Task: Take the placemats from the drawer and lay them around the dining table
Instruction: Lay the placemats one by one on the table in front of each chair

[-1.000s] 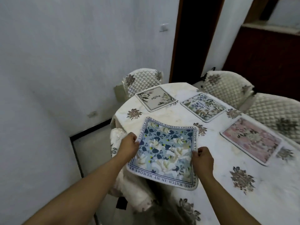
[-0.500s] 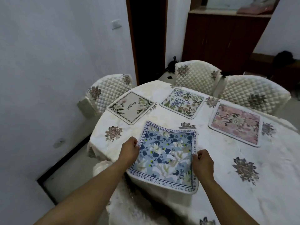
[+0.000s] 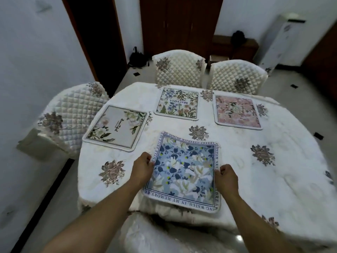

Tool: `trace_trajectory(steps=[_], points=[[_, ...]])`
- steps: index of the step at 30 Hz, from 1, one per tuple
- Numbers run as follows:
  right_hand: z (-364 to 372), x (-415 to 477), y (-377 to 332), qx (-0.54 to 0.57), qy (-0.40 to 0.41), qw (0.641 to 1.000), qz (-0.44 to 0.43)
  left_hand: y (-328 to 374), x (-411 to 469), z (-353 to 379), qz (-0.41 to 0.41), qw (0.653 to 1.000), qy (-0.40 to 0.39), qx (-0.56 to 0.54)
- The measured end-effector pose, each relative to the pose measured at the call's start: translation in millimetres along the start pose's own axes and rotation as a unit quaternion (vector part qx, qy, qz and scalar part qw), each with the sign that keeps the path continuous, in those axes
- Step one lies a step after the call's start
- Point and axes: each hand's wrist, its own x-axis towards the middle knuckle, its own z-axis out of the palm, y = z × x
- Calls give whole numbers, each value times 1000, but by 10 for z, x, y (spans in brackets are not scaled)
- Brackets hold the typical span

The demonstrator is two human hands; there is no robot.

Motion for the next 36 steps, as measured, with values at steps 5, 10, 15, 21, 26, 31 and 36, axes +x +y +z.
trace_trajectory(steps=[5, 10, 15, 21, 26, 31, 36], points=[[105, -92, -49, -16, 29, 999, 36, -137, 135, -1, 14, 999, -34, -18], [310, 120, 37, -27, 16, 999, 37, -252, 244, 116, 2, 999, -42, -20], [580, 427, 128, -34, -12, 999, 22, -415, 303, 289, -45, 998, -41, -18], [710, 523, 412, -48, -49, 997, 18, -508, 315, 561, -87, 996, -19, 20], [855, 356, 433, -170, 40, 981, -79, -415, 165, 888, 60, 983, 4, 171], [1386, -137, 265, -232, -125, 930, -255, -319, -141, 1436, 157, 952, -123, 230], [1480, -238, 465, -261, -161, 916, -257, -617, -125, 1466, 226, 916, -150, 295]])
